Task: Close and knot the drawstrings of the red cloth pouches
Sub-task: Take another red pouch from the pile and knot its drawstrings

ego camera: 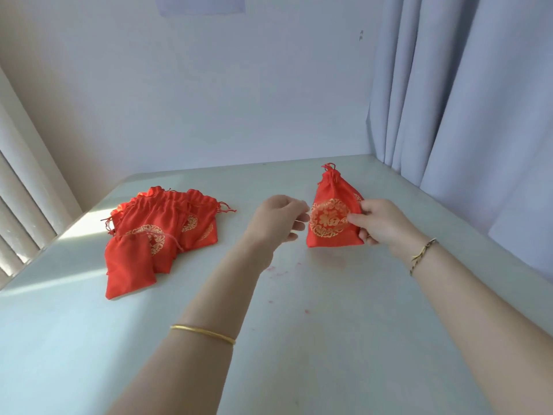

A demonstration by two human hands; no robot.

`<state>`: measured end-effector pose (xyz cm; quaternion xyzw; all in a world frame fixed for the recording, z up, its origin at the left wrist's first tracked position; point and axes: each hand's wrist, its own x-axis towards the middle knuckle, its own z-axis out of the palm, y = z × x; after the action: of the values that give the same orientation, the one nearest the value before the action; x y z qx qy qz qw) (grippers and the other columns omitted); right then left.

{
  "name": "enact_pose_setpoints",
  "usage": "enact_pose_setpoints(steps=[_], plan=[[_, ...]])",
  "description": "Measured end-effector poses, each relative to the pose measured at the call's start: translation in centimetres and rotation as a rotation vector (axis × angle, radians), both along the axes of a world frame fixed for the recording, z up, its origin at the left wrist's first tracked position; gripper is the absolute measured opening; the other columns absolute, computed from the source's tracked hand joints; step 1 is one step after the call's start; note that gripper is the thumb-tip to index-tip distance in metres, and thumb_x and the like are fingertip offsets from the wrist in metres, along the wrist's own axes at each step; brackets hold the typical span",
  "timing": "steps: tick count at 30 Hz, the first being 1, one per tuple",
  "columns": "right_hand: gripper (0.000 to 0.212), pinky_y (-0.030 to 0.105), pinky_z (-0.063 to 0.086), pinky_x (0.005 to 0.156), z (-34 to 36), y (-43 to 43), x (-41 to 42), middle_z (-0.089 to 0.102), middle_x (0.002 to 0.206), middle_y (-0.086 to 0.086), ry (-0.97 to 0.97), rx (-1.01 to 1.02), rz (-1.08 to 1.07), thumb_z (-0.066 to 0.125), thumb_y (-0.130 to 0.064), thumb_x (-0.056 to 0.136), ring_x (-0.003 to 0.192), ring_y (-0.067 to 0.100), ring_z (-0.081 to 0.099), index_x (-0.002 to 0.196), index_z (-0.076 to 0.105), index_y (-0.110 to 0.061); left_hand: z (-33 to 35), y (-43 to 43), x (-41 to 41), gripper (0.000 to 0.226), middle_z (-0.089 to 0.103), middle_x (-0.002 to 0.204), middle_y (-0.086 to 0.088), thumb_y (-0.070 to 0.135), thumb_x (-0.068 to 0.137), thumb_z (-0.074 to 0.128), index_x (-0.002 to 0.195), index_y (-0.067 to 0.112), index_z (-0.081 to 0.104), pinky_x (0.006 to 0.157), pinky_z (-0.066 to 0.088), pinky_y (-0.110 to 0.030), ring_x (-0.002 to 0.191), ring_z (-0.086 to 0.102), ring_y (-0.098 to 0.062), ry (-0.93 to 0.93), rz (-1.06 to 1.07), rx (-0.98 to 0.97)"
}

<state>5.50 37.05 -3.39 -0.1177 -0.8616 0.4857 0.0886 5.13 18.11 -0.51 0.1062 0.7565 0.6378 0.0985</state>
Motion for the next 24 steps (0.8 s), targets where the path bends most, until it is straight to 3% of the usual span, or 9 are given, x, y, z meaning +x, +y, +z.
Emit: enact_pose_setpoints(steps=[2,3,5,6,9,12,24], plan=[[0.011,0.022,0.041,0.043,0.1,2.2,-1.3,0.048,0.055,0.011,0.043,0.12,-0.076,0.056,-0.007,0.088,0.045,0.019,0.051,0.08,0.057,0.0,-1.1,2.0,-0.2,0.01,0.061,0.093,-0.003,0.015,0.091,0.054,0.093,0.012,0.063,0.069,0.046,-0.023,0.08,0.054,-0.012,0.05,-0.092,-0.17],[0.012,0.028,0.047,0.055,0.1,2.7,-1.9,0.054,0.062,0.014,0.057,0.197,-0.106,0.057,-0.009,0.087,0.058,0.027,0.055,0.082,0.06,0.002,-1.6,2.9,-0.3,0.014,0.061,0.099,-0.003,0.014,0.091,0.054,0.099,0.011,0.065,0.073,0.046,-0.025,0.086,0.054,-0.012,0.092,-0.123,-0.242],[0.023,0.037,0.048,0.081,-0.2,3.1,-2.6,0.063,0.093,0.02,0.075,0.314,-0.183,0.06,-0.015,0.086,0.085,0.035,0.06,0.101,0.061,0.002,-2.4,4.8,-0.7,0.022,0.061,0.111,-0.003,0.011,0.09,0.053,0.107,0.01,0.066,0.084,0.044,-0.025,0.098,0.054,-0.016,0.208,-0.153,-0.406],[0.033,0.038,0.044,0.086,-0.4,2.9,-2.5,0.059,0.109,0.021,0.087,0.337,-0.227,0.062,-0.019,0.086,0.097,0.037,0.058,0.111,0.056,0.001,-2.8,5.6,-1.0,0.025,0.06,0.116,-0.005,0.01,0.089,0.052,0.109,0.011,0.067,0.09,0.043,-0.026,0.105,0.054,-0.02,0.26,-0.159,-0.5],[0.037,0.039,0.044,0.082,-1.6,1.8,-1.1,0.048,0.116,0.013,0.174,0.472,-0.236,0.065,-0.027,0.084,0.101,0.034,0.053,0.113,0.05,-0.01,-4.0,6.9,-2.1,0.032,0.053,0.127,-0.009,0.012,0.087,0.051,0.115,0.016,0.064,0.104,0.036,-0.034,0.12,0.046,-0.029,0.329,-0.161,-0.678],[0.031,0.04,0.046,0.083,-3.1,1.3,-0.1,0.048,0.113,0.006,0.179,0.687,-0.115,0.066,-0.027,0.083,0.104,0.03,0.047,0.11,0.055,-0.015,-4.7,7.2,-2.7,0.037,0.051,0.128,-0.008,0.012,0.085,0.05,0.12,0.016,0.061,0.103,0.037,-0.039,0.119,0.046,-0.029,0.33,-0.13,-0.703],[0.024,0.04,0.045,0.083,-3.1,0.4,-4.9,0.047,0.113,0.012,0.199,0.702,-0.12,0.056,0.003,0.082,0.106,0.032,0.046,0.103,0.052,-0.007,-4.7,7.0,-4.4,0.042,0.042,0.138,-0.007,0.011,0.088,0.044,0.13,0.015,0.05,0.106,0.031,-0.038,0.13,0.032,-0.028,0.315,-0.089,-0.859]])
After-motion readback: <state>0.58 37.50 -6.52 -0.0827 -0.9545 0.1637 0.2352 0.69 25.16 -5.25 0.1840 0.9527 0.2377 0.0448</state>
